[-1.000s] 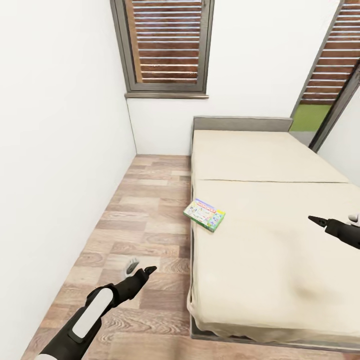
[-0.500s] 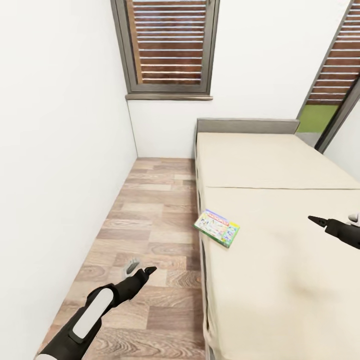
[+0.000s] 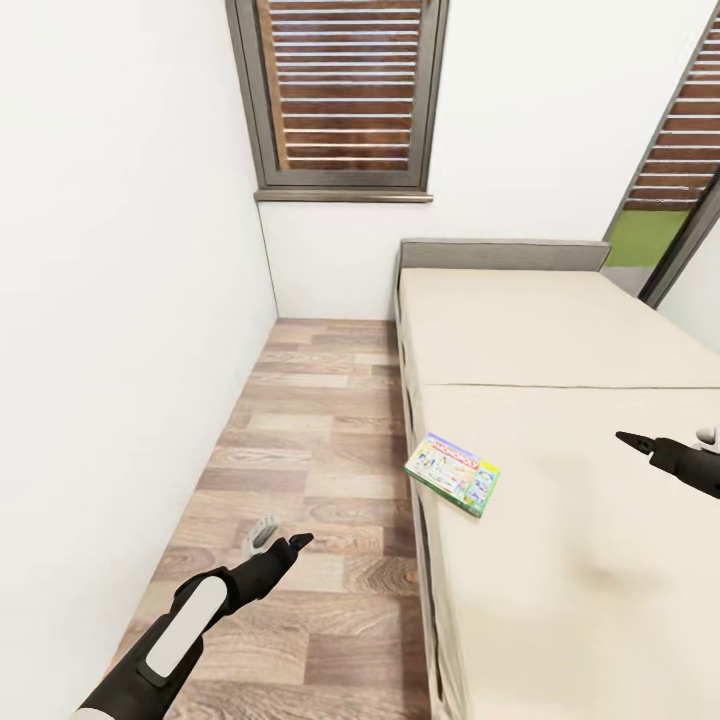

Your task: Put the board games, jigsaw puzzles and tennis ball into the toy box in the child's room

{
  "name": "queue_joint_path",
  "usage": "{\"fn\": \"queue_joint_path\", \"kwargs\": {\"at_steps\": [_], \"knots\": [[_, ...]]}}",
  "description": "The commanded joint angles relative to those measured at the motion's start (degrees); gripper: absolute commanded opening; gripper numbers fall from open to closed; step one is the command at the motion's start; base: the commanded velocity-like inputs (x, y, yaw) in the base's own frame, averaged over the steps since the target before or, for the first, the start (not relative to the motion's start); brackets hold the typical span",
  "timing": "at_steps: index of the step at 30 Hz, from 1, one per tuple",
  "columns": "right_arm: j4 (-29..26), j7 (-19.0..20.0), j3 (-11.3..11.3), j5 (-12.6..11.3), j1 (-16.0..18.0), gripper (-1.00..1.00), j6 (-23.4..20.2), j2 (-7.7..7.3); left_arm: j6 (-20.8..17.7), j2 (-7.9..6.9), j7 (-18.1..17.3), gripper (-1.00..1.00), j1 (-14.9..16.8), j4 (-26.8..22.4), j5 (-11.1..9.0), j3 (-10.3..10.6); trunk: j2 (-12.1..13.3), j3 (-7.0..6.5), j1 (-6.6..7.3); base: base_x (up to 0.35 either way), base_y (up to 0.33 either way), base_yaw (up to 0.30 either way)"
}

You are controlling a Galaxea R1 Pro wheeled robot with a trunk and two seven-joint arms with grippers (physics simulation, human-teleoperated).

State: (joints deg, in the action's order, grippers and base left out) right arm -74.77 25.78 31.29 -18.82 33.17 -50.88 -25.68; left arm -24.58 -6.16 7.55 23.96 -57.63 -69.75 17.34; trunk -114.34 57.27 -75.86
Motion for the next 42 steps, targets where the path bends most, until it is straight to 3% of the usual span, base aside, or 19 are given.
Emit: {"fn": "queue_joint_path", "kwargs": {"at_steps": [1,26,42], "knots": [[0.0,0.3,0.1,0.2,0.1,1.0,-0.3,0.01,0.0,-0.05,0.5,1.0,0.0,-0.1,-0.6,0.2,0.0,0.05,0.0,0.035,0.026,-0.001],[0.0,0.3,0.1,0.2,0.1,1.0,-0.3,-0.04,0.0,0.0,0.5,1.0,0.1,-0.1,-0.6,0.2,0.0,0.05,0.0,0.009,0.107,-0.005],[0.0,0.3,0.1,0.2,0.1,1.0,-0.3,-0.07,0.0,0.01,0.5,1.0,0.1,-0.1,-0.5,0.2,0.0,0.05,0.0,0.0,0.022,-0.2]]}}
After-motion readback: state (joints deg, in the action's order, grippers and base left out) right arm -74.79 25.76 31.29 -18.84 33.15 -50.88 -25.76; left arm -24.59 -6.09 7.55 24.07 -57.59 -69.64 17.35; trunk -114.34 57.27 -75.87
